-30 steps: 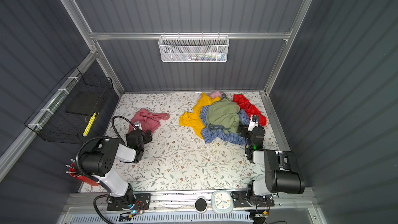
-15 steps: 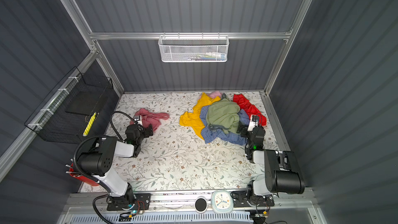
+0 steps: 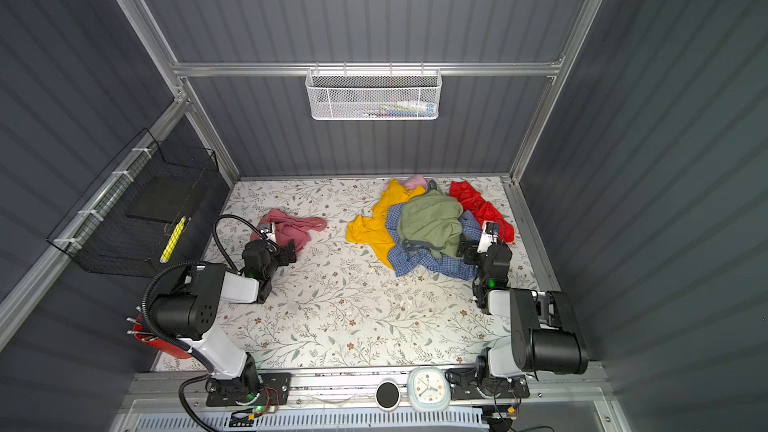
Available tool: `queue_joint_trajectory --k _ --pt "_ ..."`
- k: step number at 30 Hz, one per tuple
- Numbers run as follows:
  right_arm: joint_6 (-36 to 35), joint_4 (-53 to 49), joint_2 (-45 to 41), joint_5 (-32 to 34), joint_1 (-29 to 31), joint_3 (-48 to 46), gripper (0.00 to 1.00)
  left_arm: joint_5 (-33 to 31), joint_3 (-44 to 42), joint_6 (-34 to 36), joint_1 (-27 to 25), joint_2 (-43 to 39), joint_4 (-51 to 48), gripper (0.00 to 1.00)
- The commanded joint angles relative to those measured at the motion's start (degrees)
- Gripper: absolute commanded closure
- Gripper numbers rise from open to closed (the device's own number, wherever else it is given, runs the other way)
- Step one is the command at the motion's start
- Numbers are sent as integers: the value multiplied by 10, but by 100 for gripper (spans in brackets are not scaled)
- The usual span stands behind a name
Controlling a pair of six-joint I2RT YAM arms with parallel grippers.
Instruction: Pick out a specific cloth from the pile
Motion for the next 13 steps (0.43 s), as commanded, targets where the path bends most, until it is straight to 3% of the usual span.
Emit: queue_joint_trajectory --k 1,13 --pt "-3 -1 4 -8 -1 10 1 5 4 7 3 4 -1 0" --pt "-3 -1 4 -8 -1 10 1 5 4 7 3 4 -1 0"
